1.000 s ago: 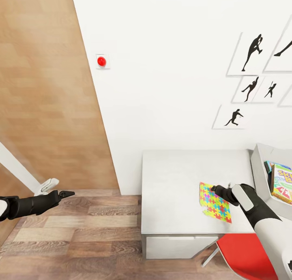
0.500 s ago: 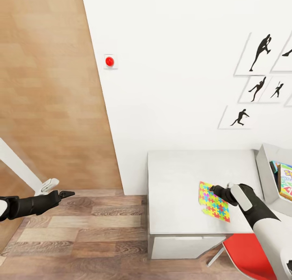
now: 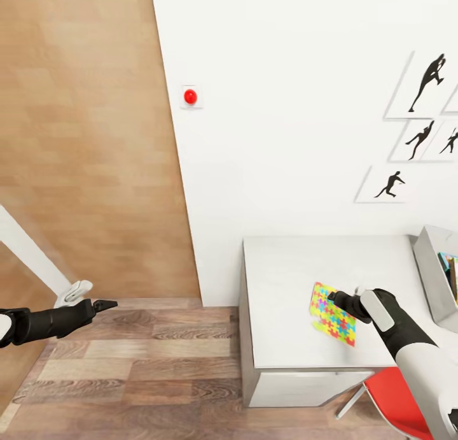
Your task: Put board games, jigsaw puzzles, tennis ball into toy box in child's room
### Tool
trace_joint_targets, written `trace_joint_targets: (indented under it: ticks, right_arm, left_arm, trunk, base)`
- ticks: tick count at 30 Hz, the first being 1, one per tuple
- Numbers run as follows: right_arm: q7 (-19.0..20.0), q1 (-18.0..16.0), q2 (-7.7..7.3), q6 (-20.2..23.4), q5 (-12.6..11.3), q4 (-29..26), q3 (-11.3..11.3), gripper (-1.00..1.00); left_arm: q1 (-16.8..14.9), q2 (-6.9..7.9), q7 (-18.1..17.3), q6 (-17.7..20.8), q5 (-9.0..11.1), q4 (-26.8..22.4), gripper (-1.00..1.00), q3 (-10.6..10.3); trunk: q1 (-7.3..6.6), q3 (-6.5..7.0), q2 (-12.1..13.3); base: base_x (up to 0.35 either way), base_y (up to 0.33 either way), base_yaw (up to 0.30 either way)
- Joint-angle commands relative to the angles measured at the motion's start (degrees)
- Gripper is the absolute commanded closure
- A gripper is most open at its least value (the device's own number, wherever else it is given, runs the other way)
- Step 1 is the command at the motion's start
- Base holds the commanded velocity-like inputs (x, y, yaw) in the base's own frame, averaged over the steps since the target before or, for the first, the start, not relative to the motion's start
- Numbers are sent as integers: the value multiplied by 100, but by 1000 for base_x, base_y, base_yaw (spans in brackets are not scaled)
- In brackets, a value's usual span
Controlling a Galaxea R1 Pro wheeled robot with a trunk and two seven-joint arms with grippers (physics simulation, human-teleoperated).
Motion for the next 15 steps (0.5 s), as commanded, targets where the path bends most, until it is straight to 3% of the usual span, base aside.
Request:
trace_joint_targets:
  ticks: [1, 15]
  right_arm:
    - [-53, -3, -3, 15, -61, -11, 10, -100]
    - [-53, -4, 25, 15, -61, -51, 13, -100]
  left_arm:
    - [-5, 1, 56, 18, 59, -2, -100, 2]
    - [-5, 1, 56, 18, 59, -2, -100, -6]
  trunk:
    - [3, -11, -12]
    - [3, -11, -12]
  base:
    - [0, 234, 0]
    - [0, 167, 0]
